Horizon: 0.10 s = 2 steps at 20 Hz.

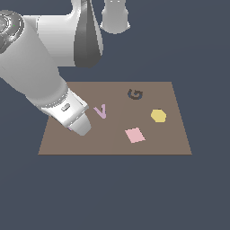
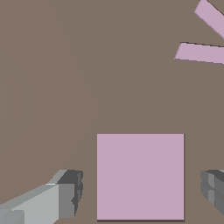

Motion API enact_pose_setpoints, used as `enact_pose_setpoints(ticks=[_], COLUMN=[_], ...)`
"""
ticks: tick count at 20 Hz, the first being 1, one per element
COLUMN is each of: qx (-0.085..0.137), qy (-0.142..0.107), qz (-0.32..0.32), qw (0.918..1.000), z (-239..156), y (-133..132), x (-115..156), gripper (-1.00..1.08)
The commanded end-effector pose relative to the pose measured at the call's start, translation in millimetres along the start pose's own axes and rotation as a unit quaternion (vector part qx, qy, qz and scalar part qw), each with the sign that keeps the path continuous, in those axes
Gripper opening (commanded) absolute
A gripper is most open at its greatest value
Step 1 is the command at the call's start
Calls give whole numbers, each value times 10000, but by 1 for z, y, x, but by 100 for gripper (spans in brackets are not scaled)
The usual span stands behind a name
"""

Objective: Insert a designated object into the corresponding slot on a board.

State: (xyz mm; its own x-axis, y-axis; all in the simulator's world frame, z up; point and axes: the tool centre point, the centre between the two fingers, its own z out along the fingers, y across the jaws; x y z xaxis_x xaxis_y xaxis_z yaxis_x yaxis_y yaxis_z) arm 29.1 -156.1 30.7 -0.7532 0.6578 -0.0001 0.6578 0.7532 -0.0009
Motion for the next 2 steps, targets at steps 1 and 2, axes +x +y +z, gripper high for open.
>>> enact_pose_setpoints(ticks=[1,2], qx=[0,0], qy=[-1,-1], qz=[0,0], qw=[10000,10000], z=[0,0], y=[0,0], x=[0,0], gripper=[100,100])
